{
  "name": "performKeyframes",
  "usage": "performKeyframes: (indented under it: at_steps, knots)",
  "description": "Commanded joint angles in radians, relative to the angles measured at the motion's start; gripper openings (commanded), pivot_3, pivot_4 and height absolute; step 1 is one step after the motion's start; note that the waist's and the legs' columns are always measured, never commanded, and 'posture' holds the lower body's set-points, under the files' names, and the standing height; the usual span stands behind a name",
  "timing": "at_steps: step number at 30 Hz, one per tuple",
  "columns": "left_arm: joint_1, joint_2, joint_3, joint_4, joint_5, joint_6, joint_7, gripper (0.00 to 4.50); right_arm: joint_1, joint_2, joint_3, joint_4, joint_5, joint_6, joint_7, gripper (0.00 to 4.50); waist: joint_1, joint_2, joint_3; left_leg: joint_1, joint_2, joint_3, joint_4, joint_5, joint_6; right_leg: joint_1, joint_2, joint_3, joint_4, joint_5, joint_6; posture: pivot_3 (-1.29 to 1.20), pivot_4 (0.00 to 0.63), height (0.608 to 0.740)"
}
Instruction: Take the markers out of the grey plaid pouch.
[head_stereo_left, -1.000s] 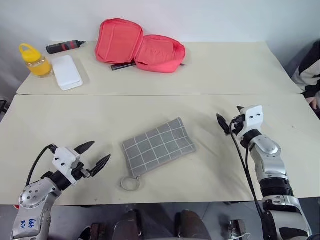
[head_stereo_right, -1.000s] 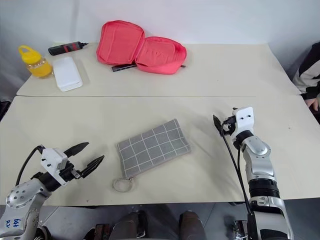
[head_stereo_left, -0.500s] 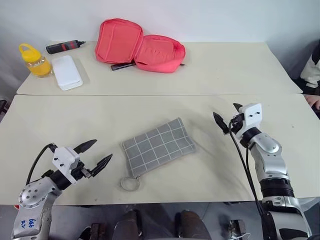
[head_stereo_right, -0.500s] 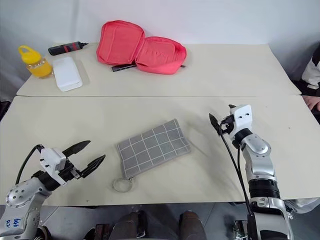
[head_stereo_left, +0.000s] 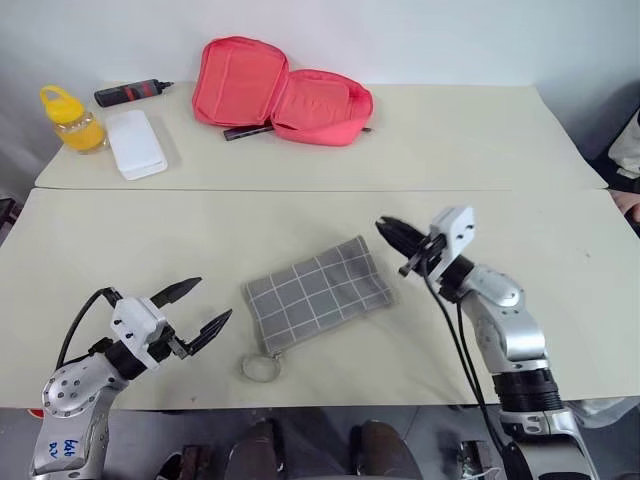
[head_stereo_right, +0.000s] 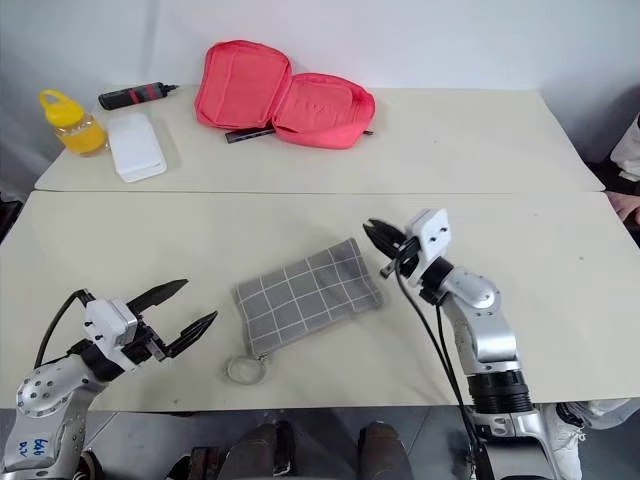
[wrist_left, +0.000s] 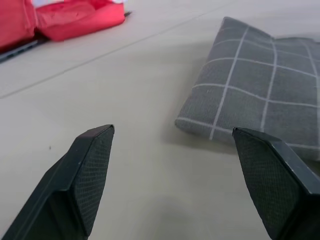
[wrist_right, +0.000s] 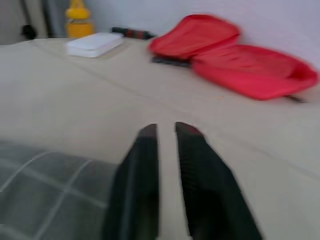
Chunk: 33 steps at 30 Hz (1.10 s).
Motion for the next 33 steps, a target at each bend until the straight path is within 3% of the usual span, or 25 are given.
performKeyframes:
  at_steps: [1, 11, 17, 32, 33]
  knots:
    - [0.006, 0.034, -0.021, -0.023, 0.058, -0.112, -0.036, 4.04, -0.002, -0.014, 0.04, 0.006, -0.068, -0.045, 0.011, 0.04, 0.0, 0.0, 0.0, 0.0, 0.0, 0.0, 0.0, 0.0, 0.0, 0.0, 0.0, 0.0, 0.0, 0.0, 0.0, 0.0, 0.15, 0.74]
    - [-0.004, 0.062, -0.093, 0.07, 0.189, -0.359, -0.049, 4.04, -0.059, 0.036, 0.113, 0.165, -0.233, -0.067, -0.09, 0.04, -0.005, 0.0, 0.0, 0.0, 0.001, 0.001, 0.0, 0.0, -0.001, -0.001, 0.001, 0.0, 0.0, 0.0, 0.0, 0.0, 0.15, 0.74]
    - [-0.069, 0.074, -0.107, 0.17, 0.301, -0.497, 0.018, 4.04, -0.043, 0.027, 0.111, 0.161, -0.242, -0.066, -0.083, 0.04, -0.003, 0.0, 0.0, 0.0, 0.001, 0.001, 0.0, 0.0, 0.0, -0.001, 0.0, 0.0, 0.0, 0.0, 0.0, 0.0, 0.15, 0.74]
    - [-0.232, 0.041, -0.265, 0.322, 0.442, -0.601, 0.144, 4.04, -0.029, 0.025, 0.103, 0.142, -0.239, -0.051, -0.089, 0.04, -0.001, 0.0, 0.0, 0.0, 0.001, 0.001, 0.001, 0.0, 0.0, 0.0, 0.0, -0.001, 0.002, 0.0, 0.0, 0.0, 0.15, 0.74]
    - [-0.24, 0.038, -0.273, 0.329, 0.447, -0.597, 0.153, 3.84, -0.027, 0.025, 0.103, 0.14, -0.24, -0.051, -0.09, 0.01, -0.001, 0.0, 0.0, 0.0, 0.001, 0.001, 0.001, 0.0, 0.0, 0.0, 0.0, -0.001, 0.002, 0.0, 0.0, 0.0, 0.15, 0.74]
